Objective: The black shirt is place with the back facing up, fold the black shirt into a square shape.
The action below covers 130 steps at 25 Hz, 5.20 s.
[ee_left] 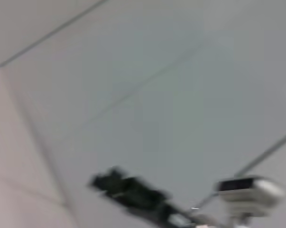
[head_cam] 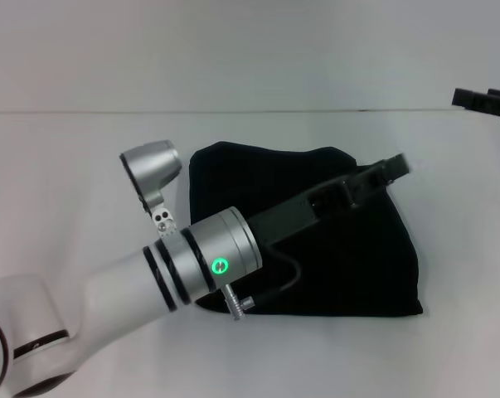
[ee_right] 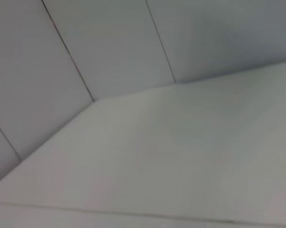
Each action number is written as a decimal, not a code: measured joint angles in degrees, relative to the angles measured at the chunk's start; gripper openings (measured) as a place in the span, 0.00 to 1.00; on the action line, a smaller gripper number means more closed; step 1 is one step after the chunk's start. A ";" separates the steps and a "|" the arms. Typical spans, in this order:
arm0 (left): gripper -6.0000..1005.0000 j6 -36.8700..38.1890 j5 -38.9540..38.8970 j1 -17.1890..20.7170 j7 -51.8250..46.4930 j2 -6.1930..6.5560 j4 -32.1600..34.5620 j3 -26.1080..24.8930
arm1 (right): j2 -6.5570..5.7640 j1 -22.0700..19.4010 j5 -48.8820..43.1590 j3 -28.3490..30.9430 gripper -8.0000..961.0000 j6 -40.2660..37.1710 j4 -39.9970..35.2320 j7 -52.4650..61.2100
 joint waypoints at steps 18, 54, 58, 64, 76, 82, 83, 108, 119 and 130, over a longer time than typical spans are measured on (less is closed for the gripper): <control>0.78 22.42 5.53 12.35 1.35 2.68 30.18 12.05 | -1.46 5.73 -6.63 -5.72 0.90 -7.21 11.79 21.06; 0.90 17.81 7.27 15.03 4.39 3.60 41.59 21.77 | 3.38 6.09 -6.59 -11.13 0.48 2.45 17.96 31.63; 0.90 17.51 7.30 14.93 4.39 3.60 41.62 21.76 | 4.40 5.89 -6.24 -11.23 0.31 3.49 17.42 30.08; 0.90 17.12 7.31 14.83 4.39 3.61 41.65 21.76 | 4.83 5.49 -4.66 -10.39 0.13 2.45 16.84 26.34; 0.90 16.77 6.67 14.44 3.01 3.60 41.63 21.19 | 2.69 2.44 2.90 -10.17 0.04 -11.20 6.35 22.26; 0.90 16.67 6.60 14.15 1.35 3.60 41.50 21.23 | 1.54 2.04 2.93 -9.60 0.04 -15.36 4.38 22.31; 0.90 16.67 6.59 14.16 1.03 3.60 41.49 21.19 | 1.48 1.77 2.93 -9.55 0.04 -15.90 3.83 22.42; 0.90 16.14 6.78 13.27 -2.78 3.49 40.92 21.68 | 0.10 -2.21 -9.10 -8.00 0.16 -8.29 6.31 24.43; 0.90 6.36 6.71 10.98 -9.06 3.42 40.72 21.56 | -2.48 1.98 -9.10 -7.08 0.59 -6.37 5.88 26.42; 0.90 -15.70 7.46 3.76 -27.06 4.16 36.53 22.76 | -1.99 2.09 -9.11 -3.01 0.60 -6.95 5.85 20.39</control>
